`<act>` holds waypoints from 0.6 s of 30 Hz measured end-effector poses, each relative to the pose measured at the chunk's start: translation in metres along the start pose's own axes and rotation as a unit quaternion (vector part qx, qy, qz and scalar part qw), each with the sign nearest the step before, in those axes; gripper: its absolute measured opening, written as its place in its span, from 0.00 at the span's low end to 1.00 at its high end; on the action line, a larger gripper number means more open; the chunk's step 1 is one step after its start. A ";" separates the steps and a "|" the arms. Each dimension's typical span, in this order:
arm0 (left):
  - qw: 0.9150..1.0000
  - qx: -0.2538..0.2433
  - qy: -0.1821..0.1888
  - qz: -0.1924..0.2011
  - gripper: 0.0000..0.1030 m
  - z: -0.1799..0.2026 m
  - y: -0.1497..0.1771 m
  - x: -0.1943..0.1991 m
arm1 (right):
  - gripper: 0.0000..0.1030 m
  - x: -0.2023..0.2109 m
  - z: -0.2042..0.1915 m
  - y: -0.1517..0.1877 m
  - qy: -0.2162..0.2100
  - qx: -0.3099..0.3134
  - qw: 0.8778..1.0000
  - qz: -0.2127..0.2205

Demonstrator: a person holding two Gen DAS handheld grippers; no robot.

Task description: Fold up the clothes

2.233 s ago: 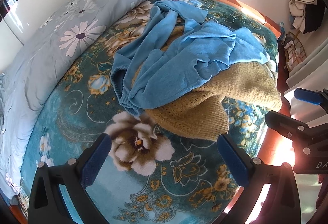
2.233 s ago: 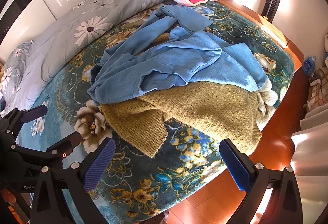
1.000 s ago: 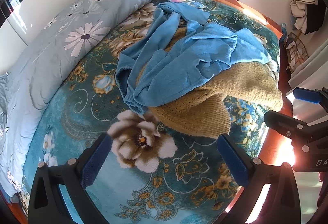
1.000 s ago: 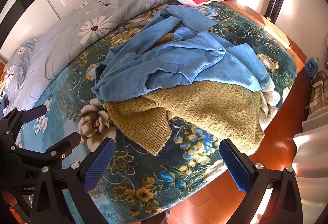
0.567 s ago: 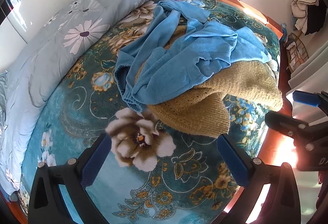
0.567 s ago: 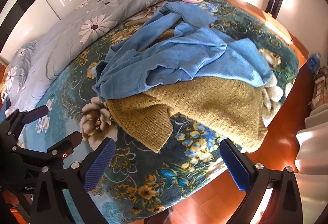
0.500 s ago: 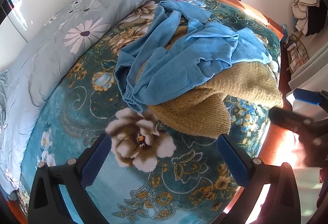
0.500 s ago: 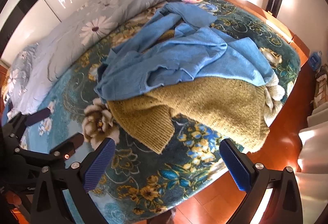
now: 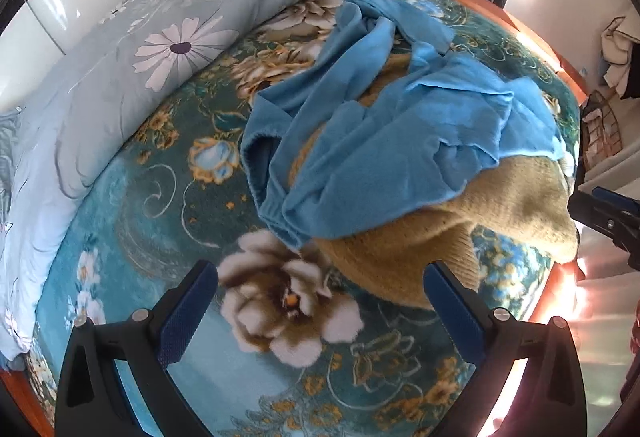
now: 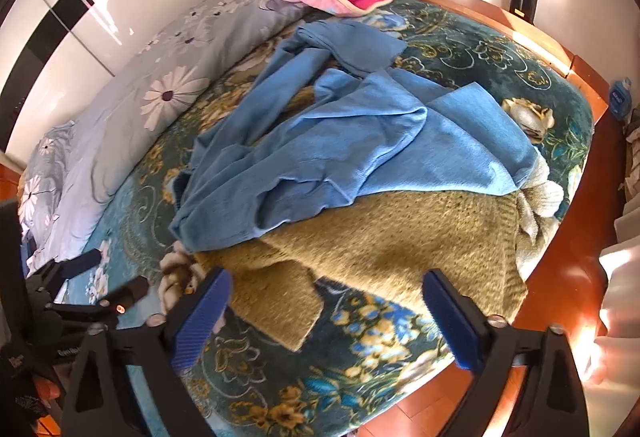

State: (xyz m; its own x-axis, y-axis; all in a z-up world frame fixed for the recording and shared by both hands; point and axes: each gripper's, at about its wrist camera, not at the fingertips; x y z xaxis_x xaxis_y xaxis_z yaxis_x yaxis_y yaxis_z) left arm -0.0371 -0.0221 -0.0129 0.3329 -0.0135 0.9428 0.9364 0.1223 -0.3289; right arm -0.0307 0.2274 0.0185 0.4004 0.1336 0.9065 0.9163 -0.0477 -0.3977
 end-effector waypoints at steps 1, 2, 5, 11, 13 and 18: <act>1.000 -0.001 -0.001 0.000 1.00 0.001 -0.003 -0.004 | 0.87 -0.004 0.003 -0.002 0.000 -0.002 1.000 -0.003; 1.000 -0.001 -0.003 -0.001 1.00 0.001 -0.006 -0.008 | 0.84 -0.009 0.007 -0.005 -0.001 -0.004 1.000 -0.006; 1.000 -0.006 -0.006 -0.005 1.00 0.003 -0.013 -0.021 | 0.76 -0.025 0.017 -0.014 -0.005 -0.011 1.000 -0.017; 0.999 -0.037 -0.012 -0.011 0.97 0.006 -0.019 -0.047 | 0.69 -0.056 0.033 -0.034 -0.020 -0.021 0.999 -0.031; 0.999 -0.047 -0.013 -0.017 0.95 0.007 -0.021 -0.058 | 0.66 -0.070 0.039 -0.042 -0.024 -0.022 0.999 -0.037; 0.997 -0.060 -0.023 -0.038 0.73 0.008 -0.024 -0.081 | 0.58 -0.105 0.051 -0.058 -0.030 -0.034 0.997 -0.058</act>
State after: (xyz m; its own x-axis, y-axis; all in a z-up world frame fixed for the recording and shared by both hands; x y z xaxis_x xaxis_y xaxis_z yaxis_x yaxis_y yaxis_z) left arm -0.0874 -0.0159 -0.0814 0.2572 0.0274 0.9660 0.9663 0.0038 -0.2574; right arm -0.1266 0.2665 -0.0613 0.2930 0.2017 0.9346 0.9556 -0.0947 -0.2791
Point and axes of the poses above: each gripper's, at about its wrist camera, not at the fingertips, and x roughly against the way its jaws point, z to its right, y to its underside, and after that the axes turned 13 degrees about x, right-handed
